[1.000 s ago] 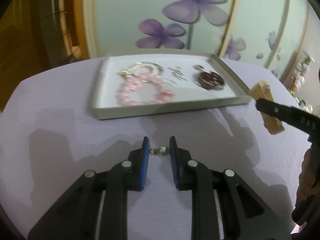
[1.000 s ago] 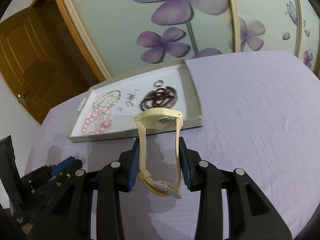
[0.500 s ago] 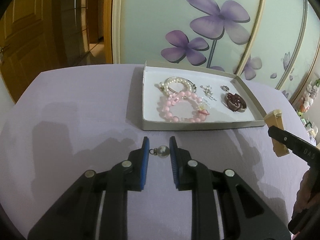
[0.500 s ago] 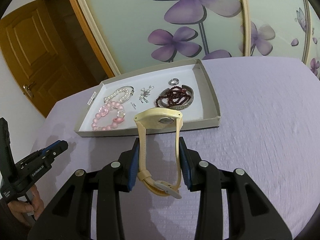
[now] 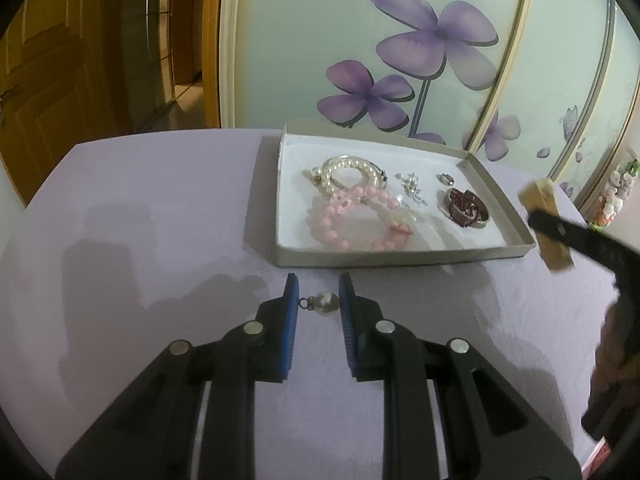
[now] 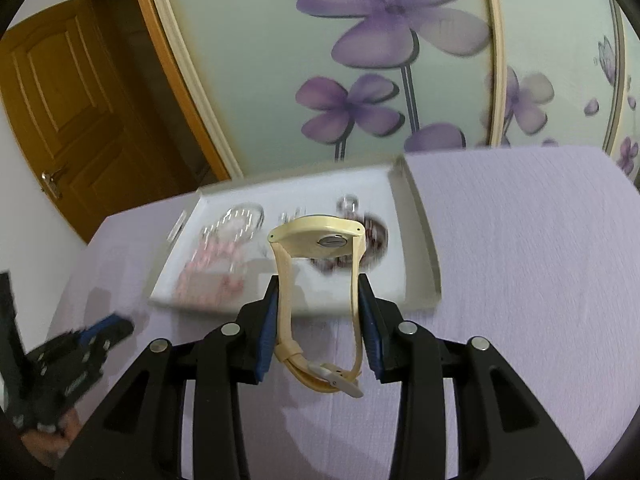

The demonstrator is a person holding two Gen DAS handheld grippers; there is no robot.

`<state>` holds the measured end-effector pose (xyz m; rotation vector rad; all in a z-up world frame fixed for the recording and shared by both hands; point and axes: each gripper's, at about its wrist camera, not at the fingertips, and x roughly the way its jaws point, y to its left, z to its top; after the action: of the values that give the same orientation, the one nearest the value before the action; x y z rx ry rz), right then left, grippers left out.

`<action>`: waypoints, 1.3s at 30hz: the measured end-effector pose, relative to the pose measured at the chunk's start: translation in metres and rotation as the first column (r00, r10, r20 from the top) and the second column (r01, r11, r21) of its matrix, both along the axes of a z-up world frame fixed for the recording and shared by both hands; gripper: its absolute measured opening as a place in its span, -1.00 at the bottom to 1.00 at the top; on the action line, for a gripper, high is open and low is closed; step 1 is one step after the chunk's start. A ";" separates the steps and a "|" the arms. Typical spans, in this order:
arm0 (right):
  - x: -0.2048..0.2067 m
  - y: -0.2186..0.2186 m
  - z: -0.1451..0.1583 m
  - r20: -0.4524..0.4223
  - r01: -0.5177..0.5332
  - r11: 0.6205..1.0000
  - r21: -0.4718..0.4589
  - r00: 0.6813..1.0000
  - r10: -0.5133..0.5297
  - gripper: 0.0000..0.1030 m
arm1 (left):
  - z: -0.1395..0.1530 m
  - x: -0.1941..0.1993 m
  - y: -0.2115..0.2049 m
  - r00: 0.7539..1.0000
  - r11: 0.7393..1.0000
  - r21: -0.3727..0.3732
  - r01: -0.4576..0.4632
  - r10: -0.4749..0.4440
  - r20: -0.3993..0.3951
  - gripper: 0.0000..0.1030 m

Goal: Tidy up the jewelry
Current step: 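Carry the watch and pearl earring into the tray and open both tools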

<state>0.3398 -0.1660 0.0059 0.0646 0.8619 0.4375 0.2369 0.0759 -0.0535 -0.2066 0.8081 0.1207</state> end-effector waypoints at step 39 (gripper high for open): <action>0.024 0.009 -0.002 0.059 0.050 0.998 -0.045 0.997 -0.048 0.63 | 0.037 0.084 -0.003 0.996 0.991 -0.111 0.070 -0.064 0.060 -0.60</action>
<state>0.3640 -0.1567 0.0035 0.0298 0.8117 0.3714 0.3214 0.0726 -0.0162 -0.2887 0.7651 0.0056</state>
